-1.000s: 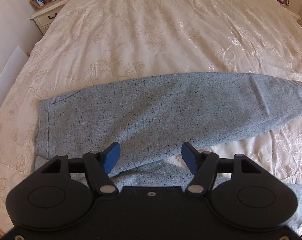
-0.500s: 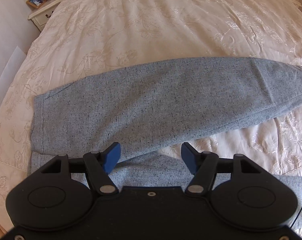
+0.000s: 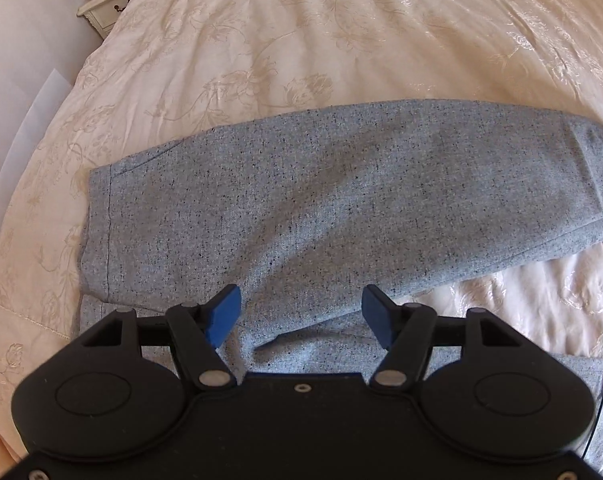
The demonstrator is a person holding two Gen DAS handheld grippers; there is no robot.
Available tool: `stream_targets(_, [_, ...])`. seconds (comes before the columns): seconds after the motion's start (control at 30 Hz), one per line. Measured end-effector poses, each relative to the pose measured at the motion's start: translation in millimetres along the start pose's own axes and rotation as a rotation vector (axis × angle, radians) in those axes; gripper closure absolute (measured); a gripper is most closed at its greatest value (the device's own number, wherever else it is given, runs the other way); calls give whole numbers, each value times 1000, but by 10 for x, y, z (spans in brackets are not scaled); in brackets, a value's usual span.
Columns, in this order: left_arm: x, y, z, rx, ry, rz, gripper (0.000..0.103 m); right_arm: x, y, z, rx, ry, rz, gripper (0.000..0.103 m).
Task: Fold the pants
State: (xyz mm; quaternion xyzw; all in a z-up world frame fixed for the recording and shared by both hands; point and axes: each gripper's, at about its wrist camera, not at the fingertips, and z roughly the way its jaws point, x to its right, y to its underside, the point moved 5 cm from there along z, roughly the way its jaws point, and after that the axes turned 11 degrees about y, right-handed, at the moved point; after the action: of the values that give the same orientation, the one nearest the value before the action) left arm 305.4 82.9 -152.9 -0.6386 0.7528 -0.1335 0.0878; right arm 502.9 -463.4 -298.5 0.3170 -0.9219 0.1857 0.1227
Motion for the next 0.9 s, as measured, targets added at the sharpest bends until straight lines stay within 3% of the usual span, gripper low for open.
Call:
stream_targets(0.27, [-164, -706, 162, 14, 89, -85, 34, 569, 349, -414, 58, -107, -37, 103])
stream_targets(0.4, [-246, -1056, 364, -19, 162, -181, 33, 1008, 708, -595, 62, -150, -32, 102])
stream_targets(0.53, [-296, -1285, 612, -51, 156, -235, 31, 1359, 1205, -643, 29, -161, -22, 102])
stream_targets(0.77, [-363, -1439, 1131, -163, 171, -376, 28, 1499, 1623, -548, 4, -149, -27, 102])
stream_targets(0.9, [-403, -1537, 1284, -149, 174, -448, 28, 1484, 1628, -550, 9, -149, -12, 102])
